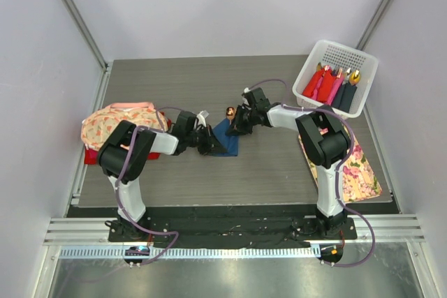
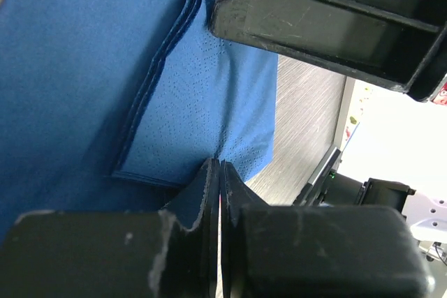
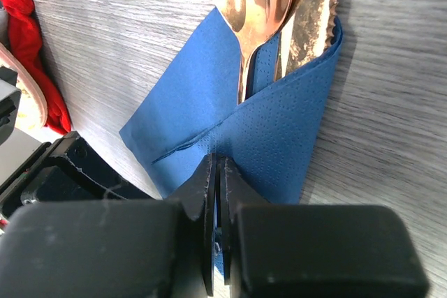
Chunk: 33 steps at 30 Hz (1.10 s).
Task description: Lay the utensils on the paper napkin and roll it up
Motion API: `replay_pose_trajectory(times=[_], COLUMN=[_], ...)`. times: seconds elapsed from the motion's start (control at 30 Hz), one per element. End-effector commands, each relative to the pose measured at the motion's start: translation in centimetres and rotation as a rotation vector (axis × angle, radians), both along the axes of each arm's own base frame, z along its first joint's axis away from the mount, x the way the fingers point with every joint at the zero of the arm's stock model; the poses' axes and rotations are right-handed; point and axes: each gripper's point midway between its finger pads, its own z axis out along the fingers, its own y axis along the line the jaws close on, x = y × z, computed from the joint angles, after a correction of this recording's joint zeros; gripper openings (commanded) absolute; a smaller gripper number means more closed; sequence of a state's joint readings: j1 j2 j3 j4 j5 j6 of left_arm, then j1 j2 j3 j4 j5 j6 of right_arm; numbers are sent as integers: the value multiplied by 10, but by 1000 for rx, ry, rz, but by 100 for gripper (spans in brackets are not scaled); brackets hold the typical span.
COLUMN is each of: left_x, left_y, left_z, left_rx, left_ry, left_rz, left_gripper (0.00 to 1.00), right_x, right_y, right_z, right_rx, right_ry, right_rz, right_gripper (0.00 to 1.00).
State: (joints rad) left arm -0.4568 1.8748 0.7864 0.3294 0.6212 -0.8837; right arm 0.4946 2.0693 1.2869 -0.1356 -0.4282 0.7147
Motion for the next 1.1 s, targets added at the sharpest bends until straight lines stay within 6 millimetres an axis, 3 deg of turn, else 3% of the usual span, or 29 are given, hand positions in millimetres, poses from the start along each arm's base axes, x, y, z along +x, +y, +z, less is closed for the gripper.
replay_pose_trajectory(times=[0.0, 0.13, 0.27, 0.4, 0.8, 0.93, 1.07], left_x=[-5, -4, -5, -5, -9, -9, -8], left_y=[16, 18, 18, 18, 21, 23, 23], left_z=[-35, -39, -38, -37, -38, -41, -42], left_rx=[114, 123, 122, 120, 121, 129, 128], left_ry=[50, 61, 57, 52, 60, 69, 69], left_rz=[20, 23, 21, 20, 20, 23, 24], left_gripper=[2, 1, 1, 0, 0, 0, 0], right_x=[3, 9, 4, -4, 0, 1, 9], right_y=[2, 15, 18, 18, 16, 20, 25], right_z=[2, 53, 74, 66, -5, 4, 31], right_rx=[-28, 68, 111, 131, 151, 187, 237], right_ry=[-26, -97, -118, -69, 37, 27, -14], right_rz=[17, 47, 63, 55, 26, 34, 40], right_gripper=[12, 22, 24, 23, 16, 16, 17])
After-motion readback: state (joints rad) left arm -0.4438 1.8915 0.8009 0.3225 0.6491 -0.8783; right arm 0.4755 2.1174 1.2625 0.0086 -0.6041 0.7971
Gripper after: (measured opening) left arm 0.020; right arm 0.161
